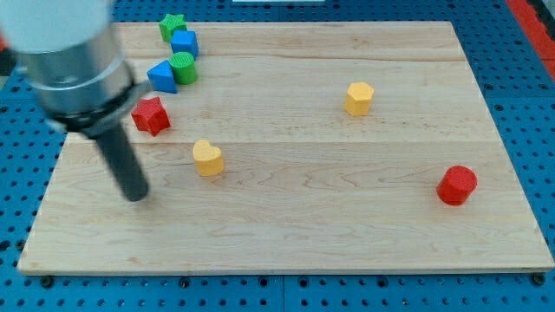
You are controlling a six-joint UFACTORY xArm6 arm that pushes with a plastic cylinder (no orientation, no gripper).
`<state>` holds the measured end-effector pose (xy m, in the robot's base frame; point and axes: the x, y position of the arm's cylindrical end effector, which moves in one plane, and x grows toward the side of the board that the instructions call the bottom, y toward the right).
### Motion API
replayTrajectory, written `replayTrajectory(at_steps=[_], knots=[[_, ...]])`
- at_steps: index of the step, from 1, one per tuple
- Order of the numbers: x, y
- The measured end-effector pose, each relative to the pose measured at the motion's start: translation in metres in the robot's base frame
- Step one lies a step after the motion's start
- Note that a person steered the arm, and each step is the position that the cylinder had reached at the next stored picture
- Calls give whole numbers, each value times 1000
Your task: Move the yellow heart below the red circle
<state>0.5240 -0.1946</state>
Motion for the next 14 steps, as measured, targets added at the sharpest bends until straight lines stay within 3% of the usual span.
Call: replayTrajectory(at_steps=[1,3,5,6,7,8,9,10,12,13,14], knots=[[-51,48],[-69,233],[-88,120],[-45,175],[-26,287],[-17,293],[-30,205],[-3,194],[19,314],[69,301],[68,357]])
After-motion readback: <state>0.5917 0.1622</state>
